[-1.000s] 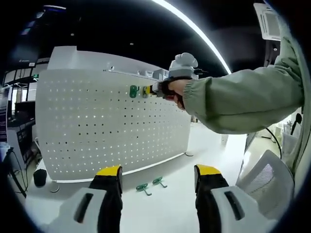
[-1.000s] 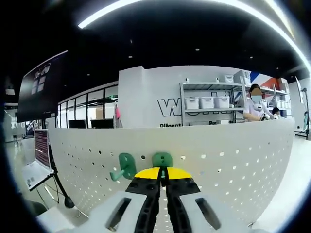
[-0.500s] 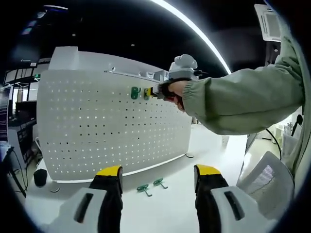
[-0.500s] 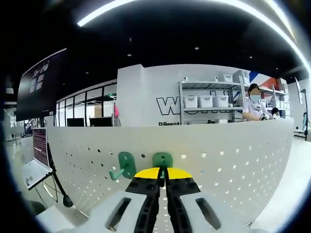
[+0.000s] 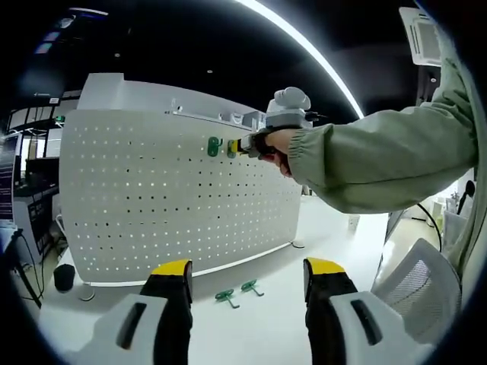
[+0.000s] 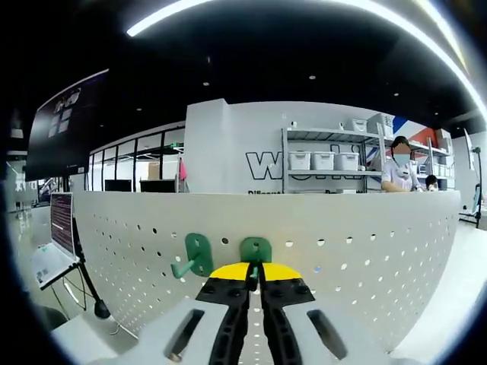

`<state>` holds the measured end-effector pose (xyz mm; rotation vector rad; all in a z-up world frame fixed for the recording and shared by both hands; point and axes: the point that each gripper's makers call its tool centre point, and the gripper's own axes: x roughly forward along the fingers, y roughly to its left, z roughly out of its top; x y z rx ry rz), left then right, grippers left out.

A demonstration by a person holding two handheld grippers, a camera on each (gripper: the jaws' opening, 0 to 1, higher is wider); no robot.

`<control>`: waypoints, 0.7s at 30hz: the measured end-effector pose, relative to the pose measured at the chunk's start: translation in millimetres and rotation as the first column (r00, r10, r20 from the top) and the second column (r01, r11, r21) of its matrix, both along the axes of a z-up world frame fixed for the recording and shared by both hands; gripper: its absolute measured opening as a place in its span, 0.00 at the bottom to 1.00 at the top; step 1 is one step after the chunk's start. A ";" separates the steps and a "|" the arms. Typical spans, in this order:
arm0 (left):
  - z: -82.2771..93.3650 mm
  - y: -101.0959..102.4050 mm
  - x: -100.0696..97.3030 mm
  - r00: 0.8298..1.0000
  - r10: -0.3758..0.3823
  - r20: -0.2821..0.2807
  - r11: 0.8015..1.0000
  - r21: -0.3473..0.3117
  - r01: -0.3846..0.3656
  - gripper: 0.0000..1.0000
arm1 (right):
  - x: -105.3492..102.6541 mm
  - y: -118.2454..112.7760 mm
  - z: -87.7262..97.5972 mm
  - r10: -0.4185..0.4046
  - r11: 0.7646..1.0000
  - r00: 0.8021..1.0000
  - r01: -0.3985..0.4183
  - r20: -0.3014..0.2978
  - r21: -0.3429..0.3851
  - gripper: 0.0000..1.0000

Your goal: Insert the hook assembly into the mounting plate slot until the hook locks in place.

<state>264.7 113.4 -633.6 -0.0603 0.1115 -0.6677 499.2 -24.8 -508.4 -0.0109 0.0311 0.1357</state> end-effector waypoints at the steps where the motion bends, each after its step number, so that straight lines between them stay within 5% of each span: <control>1: 0.1 0.3 0.0 1.000 0.001 0.000 1.000 0.000 -0.001 0.61 | 0.1 0.1 -0.5 0.000 1.000 1.000 0.000 -0.001 -0.003 0.03; 21: -0.2 1.3 1.0 1.000 0.004 -0.001 1.000 -0.001 -0.004 0.61 | -4.7 -4.6 -11.8 -0.004 1.000 1.000 0.003 -0.020 -0.007 0.08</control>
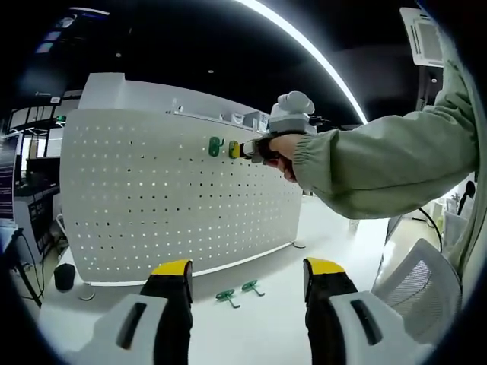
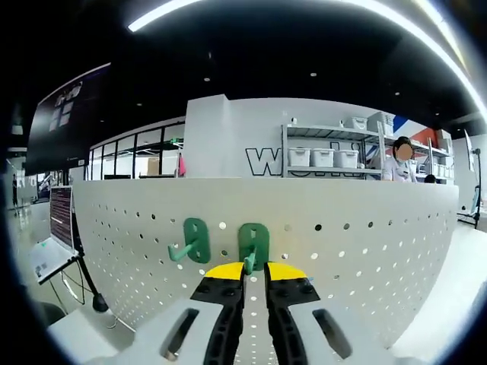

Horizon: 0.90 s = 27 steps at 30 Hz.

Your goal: Insert the hook assembly into the mounting plate slot until the hook locks in place.

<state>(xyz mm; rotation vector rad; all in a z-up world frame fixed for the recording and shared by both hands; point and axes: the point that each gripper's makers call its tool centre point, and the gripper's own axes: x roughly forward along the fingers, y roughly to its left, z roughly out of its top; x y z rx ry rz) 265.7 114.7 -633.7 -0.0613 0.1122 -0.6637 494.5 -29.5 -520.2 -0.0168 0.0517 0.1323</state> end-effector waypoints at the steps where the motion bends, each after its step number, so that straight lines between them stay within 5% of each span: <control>1: 0.0 -0.1 0.0 1.000 0.000 0.000 1.000 0.000 0.000 0.61 | -0.7 0.2 -0.3 0.001 1.000 1.000 -0.001 0.001 0.000 0.09; 16: -1.6 -2.2 -1.0 1.000 -0.003 0.004 1.000 0.018 0.003 0.61 | -20.4 -2.8 -10.3 0.017 1.000 1.000 -0.017 -0.009 -0.015 0.17; 27: -1.2 -2.4 -1.7 1.000 -0.001 0.017 0.999 0.034 0.001 0.61 | -45.3 -5.1 -36.2 0.045 0.998 0.997 -0.047 -0.059 -0.035 0.24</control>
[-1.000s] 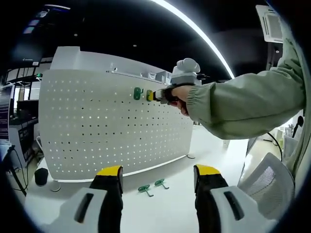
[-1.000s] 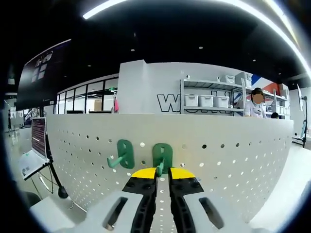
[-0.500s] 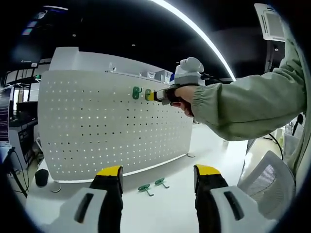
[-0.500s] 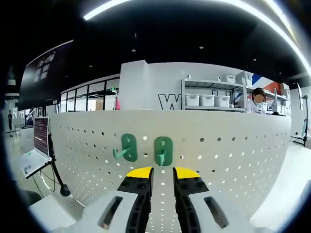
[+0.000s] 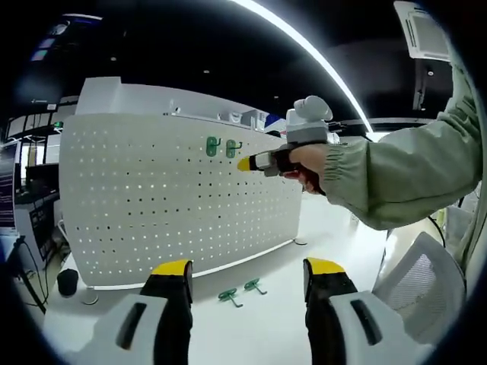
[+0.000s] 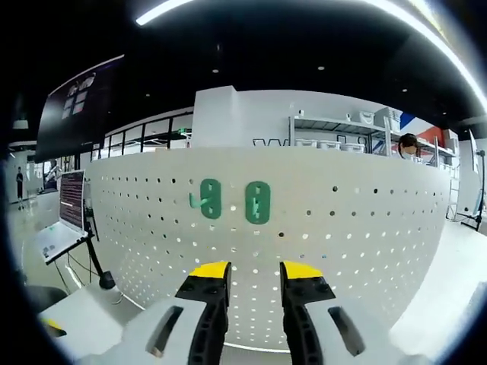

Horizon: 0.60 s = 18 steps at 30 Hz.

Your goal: Insert the hook assembly into the mounting plate slot until the hook locks in place.

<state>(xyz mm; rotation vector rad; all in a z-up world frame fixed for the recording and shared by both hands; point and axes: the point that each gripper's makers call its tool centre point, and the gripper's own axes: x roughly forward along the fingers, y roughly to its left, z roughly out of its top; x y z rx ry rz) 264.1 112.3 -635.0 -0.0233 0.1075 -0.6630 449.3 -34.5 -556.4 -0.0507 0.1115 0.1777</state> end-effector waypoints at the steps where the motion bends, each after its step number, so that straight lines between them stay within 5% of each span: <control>1: -0.1 0.1 0.0 1.000 0.000 0.000 1.000 0.001 0.000 0.61 | -2.9 -0.7 -2.8 0.002 1.000 1.000 -0.002 -0.006 0.000 0.25; 18: -2.9 -2.6 -2.8 1.000 -0.014 -0.001 1.000 0.025 0.014 0.61 | -46.1 -0.2 -46.7 0.063 0.998 0.992 -0.066 -0.105 -0.019 0.33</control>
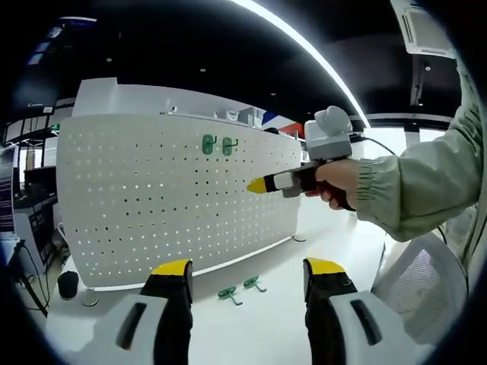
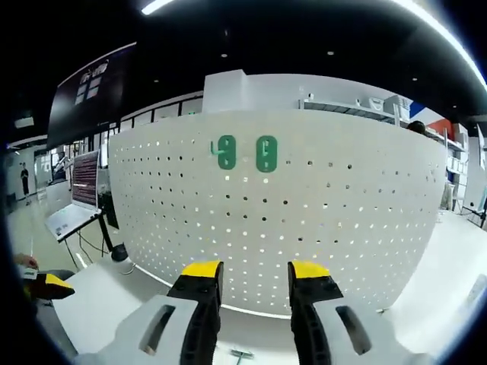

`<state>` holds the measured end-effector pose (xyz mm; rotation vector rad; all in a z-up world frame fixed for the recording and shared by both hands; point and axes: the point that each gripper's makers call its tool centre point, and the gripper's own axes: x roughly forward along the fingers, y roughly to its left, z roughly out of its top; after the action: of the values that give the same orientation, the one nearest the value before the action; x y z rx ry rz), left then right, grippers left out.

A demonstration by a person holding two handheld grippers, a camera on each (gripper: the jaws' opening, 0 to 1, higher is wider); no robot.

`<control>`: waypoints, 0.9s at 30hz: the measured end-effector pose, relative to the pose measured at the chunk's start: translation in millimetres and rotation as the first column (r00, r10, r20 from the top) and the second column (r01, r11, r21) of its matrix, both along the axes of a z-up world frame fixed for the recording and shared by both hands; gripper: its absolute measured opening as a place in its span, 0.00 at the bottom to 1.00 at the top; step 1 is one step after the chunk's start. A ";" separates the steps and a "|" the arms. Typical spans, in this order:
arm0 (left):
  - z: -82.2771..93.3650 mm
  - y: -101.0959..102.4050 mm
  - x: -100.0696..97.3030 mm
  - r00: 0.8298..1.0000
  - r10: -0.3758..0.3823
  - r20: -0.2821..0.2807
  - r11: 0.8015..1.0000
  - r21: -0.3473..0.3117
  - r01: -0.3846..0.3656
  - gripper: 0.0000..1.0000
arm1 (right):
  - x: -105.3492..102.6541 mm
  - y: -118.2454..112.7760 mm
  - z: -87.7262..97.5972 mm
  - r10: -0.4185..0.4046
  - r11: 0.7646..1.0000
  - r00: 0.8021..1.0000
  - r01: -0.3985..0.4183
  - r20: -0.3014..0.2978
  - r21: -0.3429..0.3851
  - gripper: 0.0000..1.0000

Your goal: Insert the hook assembly into the mounting plate slot until the hook locks in place.

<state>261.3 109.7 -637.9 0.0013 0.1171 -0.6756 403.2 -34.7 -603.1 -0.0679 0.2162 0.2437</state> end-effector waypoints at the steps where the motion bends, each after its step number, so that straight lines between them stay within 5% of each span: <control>1: -0.2 -0.2 -0.2 1.000 -0.001 0.000 1.000 0.002 0.001 0.61 | -2.3 -0.4 -2.2 0.002 1.000 1.000 -0.002 -0.006 0.000 0.33; 27: -6.1 -8.5 -3.0 0.999 -0.037 -0.012 0.999 0.035 0.038 0.60 | -72.8 -17.3 -60.3 0.039 0.999 0.990 -0.035 -0.135 0.034 0.41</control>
<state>258.3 101.2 -644.0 0.0340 0.1405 -0.7110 330.3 -52.0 -663.4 -0.0241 0.3462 0.2892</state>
